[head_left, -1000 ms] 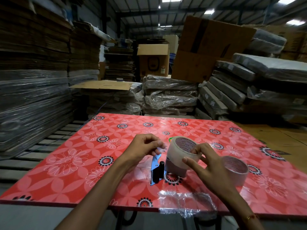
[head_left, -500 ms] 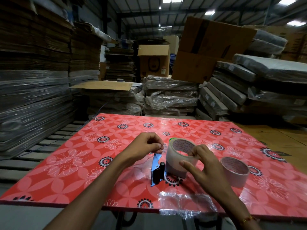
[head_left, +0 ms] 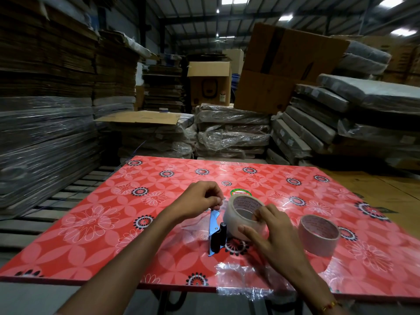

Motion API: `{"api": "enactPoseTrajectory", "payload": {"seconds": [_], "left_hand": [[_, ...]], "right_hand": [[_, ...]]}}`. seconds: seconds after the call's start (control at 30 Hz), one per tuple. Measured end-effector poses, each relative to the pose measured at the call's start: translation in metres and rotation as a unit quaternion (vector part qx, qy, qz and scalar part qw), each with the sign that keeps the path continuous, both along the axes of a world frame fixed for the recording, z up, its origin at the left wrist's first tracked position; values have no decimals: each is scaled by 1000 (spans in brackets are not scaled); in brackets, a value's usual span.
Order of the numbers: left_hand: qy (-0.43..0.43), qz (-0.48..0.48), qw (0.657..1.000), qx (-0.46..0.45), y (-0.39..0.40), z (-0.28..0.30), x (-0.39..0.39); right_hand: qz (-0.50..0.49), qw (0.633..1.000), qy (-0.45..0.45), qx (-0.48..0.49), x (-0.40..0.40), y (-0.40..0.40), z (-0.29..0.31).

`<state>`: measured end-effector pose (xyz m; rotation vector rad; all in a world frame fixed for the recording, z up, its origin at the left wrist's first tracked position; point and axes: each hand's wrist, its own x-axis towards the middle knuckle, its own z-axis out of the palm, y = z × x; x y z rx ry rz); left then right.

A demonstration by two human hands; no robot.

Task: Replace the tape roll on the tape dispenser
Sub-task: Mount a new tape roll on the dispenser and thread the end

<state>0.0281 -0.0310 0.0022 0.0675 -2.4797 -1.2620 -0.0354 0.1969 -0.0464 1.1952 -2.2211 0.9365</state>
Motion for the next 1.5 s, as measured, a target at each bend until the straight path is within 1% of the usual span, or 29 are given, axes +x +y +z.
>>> {"api": "enactPoseTrajectory", "payload": {"seconds": [0.1,0.17,0.2,0.27,0.33,0.4,0.43,0.53,0.63,0.7,0.8,0.93,1.0,1.1,1.2,1.33,1.5], "left_hand": [[5,6,996,-87,4,0,-5],[2,21,986,-168,2,-4,-9],[-8,31,980,-194,1,-6,-11],[-24,48,978,-200,1,-7,-11],[-39,44,983,-172,2,-5,-10],[-81,39,989,-117,7,0,-10],[-100,43,989,-103,10,1,-11],[-135,68,984,-98,17,0,-14],[-142,89,979,-114,19,-10,-17],[-134,97,979,-118,19,-15,-17],[-113,98,984,-99,20,-18,-14],[-84,96,988,-92,19,-23,-11],[-71,100,990,-69,18,-29,-10],[-48,122,991,-29,19,-35,-7],[-28,141,989,20,24,-36,-3],[-13,157,984,84,27,-41,-4],[37,201,971,122,30,-44,-6]], "right_hand": [[-6,1000,-6,8,0,0,-4],[-14,1000,-5,18,0,0,-5],[-17,1000,-6,23,0,0,-6],[-20,999,-9,29,1,1,-9],[-25,999,-4,31,1,1,-12],[-28,999,-6,36,2,1,-15],[-31,999,-10,40,3,0,-17],[-40,998,-17,46,6,0,-22],[-48,998,-16,43,7,-1,-23],[-51,997,-21,51,8,-1,-22],[-51,997,-20,52,10,-1,-19],[-43,999,-15,12,12,-14,3],[-34,999,-26,15,7,-28,14],[-37,996,-48,68,0,-50,19],[-37,991,-85,99,-1,-67,23],[-55,986,-113,113,-1,-79,29],[-78,983,-125,111,-5,-85,26]]}}
